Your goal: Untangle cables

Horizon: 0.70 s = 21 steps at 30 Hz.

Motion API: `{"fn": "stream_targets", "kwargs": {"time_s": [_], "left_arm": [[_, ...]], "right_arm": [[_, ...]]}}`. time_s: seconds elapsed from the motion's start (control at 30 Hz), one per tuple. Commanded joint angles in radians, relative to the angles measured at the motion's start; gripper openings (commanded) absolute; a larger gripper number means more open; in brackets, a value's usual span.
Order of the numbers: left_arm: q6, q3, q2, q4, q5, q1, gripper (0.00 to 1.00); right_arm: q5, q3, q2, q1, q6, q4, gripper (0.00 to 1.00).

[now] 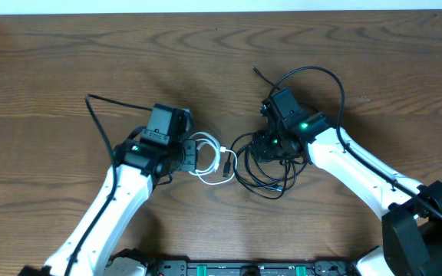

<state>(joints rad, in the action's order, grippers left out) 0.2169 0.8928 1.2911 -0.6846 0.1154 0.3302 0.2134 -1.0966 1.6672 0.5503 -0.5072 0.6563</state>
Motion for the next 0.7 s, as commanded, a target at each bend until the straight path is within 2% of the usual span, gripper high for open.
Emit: {"fn": "stream_targets", "kwargs": {"time_s": [0.0, 0.1, 0.17, 0.27, 0.4, 0.47, 0.5, 0.53, 0.6, 0.67], "left_arm": [[0.187, -0.019, 0.060, -0.028, -0.510, -0.013, 0.11], [0.226, -0.013, 0.065, -0.012, -0.748, -0.038, 0.15], [0.226, 0.009, 0.065, -0.010, -0.807, -0.063, 0.15], [0.227, 0.046, 0.065, 0.003, -0.813, -0.113, 0.16], [0.233, 0.096, 0.065, 0.097, -0.803, -0.227, 0.17], [0.218, 0.139, 0.065, 0.109, -0.730, -0.279, 0.17], [0.151, 0.181, 0.065, 0.111, -0.556, -0.325, 0.17], [0.117, 0.192, 0.065, 0.111, -0.460, -0.340, 0.17], [0.053, 0.196, 0.065, 0.103, -0.246, -0.366, 0.29], [0.038, 0.196, 0.067, 0.071, -0.121, -0.375, 0.41]], "right_arm": [[0.002, 0.005, 0.007, 0.001, 0.008, -0.002, 0.51], [0.002, 0.005, 0.007, 0.001, 0.008, -0.003, 0.52], [0.002, 0.005, 0.007, 0.001, 0.008, -0.005, 0.52], [0.002, 0.005, 0.007, 0.001, 0.007, -0.014, 0.52], [-0.002, 0.005, 0.007, 0.001, 0.008, -0.018, 0.52], [-0.012, 0.005, 0.007, 0.001, 0.008, -0.017, 0.52], [-0.028, 0.005, 0.007, 0.001, 0.008, -0.017, 0.52], [-0.032, 0.005, 0.007, 0.001, 0.008, -0.018, 0.53], [-0.032, 0.005, 0.007, 0.001, 0.007, -0.019, 0.54], [-0.032, 0.005, 0.007, 0.001, 0.008, -0.018, 0.55]]}}
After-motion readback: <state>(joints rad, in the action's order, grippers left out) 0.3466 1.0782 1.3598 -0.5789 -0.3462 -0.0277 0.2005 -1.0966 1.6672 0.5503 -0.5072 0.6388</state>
